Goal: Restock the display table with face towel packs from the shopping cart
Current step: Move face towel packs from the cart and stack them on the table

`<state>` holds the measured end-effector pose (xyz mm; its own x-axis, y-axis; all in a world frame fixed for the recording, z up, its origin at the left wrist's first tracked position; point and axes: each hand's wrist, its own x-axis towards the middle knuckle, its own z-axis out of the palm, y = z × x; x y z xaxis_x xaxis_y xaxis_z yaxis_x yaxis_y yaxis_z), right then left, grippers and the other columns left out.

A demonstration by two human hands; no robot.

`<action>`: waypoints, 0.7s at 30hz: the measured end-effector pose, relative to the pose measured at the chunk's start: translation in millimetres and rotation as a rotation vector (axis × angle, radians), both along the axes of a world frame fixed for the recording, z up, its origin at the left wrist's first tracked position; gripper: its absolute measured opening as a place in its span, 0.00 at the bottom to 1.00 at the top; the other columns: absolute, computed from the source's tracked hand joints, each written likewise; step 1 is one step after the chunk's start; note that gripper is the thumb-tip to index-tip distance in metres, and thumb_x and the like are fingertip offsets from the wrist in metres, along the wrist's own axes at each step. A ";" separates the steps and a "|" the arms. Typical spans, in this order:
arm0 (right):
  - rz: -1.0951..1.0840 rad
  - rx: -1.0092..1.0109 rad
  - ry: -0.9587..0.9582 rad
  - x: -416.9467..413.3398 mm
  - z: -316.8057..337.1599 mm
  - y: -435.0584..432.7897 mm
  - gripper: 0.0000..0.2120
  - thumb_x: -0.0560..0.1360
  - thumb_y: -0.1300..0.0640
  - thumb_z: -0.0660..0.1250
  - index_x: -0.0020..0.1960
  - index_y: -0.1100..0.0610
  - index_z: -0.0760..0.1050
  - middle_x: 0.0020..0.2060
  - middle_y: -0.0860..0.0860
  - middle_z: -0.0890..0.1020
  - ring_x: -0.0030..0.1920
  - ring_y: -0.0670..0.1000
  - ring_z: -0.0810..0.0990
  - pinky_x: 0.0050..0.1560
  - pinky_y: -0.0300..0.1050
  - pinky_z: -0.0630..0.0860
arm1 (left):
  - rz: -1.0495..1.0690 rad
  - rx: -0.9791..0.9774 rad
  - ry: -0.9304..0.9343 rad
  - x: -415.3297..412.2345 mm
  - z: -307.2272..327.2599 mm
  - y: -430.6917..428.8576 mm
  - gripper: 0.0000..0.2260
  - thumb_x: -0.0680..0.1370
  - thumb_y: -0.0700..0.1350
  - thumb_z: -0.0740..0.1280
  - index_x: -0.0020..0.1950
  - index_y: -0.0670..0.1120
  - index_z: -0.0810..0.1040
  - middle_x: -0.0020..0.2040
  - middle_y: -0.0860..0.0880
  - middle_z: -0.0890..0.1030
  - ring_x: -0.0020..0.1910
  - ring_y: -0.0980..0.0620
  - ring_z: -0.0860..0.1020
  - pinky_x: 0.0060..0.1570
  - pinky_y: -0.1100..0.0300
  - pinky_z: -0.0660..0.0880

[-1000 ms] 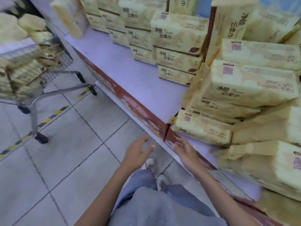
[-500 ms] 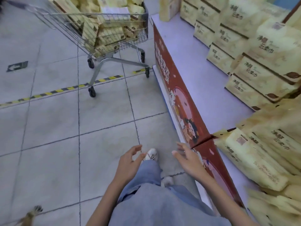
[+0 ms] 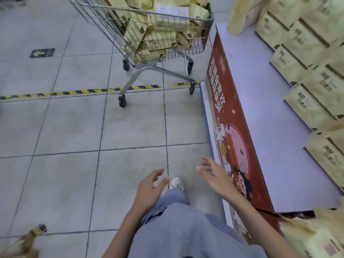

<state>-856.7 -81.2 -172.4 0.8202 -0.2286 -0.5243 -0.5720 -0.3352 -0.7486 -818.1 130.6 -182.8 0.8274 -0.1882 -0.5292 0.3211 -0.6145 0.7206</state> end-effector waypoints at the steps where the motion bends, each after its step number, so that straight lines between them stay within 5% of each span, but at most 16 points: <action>1: -0.016 0.004 0.008 12.4 0.0 -3.0 0.22 0.78 0.52 0.63 0.70 0.54 0.65 0.61 0.51 0.74 0.59 0.51 0.74 0.58 0.41 0.69 | -0.006 -0.004 -0.004 17.0 1.5 -3.7 0.17 0.78 0.49 0.66 0.65 0.48 0.74 0.64 0.51 0.77 0.62 0.53 0.74 0.53 0.64 0.66; 10: -0.102 0.008 0.017 105.3 1.8 -38.3 0.19 0.78 0.56 0.63 0.68 0.55 0.67 0.57 0.50 0.74 0.56 0.49 0.73 0.57 0.41 0.68 | -0.113 -0.037 -0.078 169.1 15.3 -56.6 0.18 0.78 0.51 0.65 0.67 0.49 0.73 0.65 0.52 0.76 0.64 0.53 0.73 0.57 0.63 0.67; 14: -0.102 0.028 0.016 156.5 -6.0 -64.5 0.17 0.78 0.55 0.64 0.66 0.53 0.68 0.48 0.41 0.75 0.49 0.41 0.74 0.47 0.32 0.69 | -0.114 -0.048 -0.098 231.7 15.2 -89.7 0.18 0.78 0.50 0.65 0.68 0.48 0.72 0.66 0.52 0.75 0.64 0.52 0.73 0.58 0.63 0.67; 21: -0.009 -0.012 -0.015 284.5 -2.4 -113.7 0.20 0.78 0.54 0.63 0.68 0.55 0.68 0.57 0.52 0.76 0.53 0.48 0.74 0.53 0.39 0.67 | 0.022 -0.079 -0.073 323.0 24.2 -129.0 0.17 0.78 0.49 0.66 0.67 0.48 0.73 0.65 0.53 0.76 0.64 0.53 0.73 0.56 0.64 0.66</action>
<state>-572.2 -194.9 -174.9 0.8261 -0.2420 -0.5089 -0.5635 -0.3388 -0.7535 -495.0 1.6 -158.5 0.8677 -0.2081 -0.4514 0.2787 -0.5482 0.7885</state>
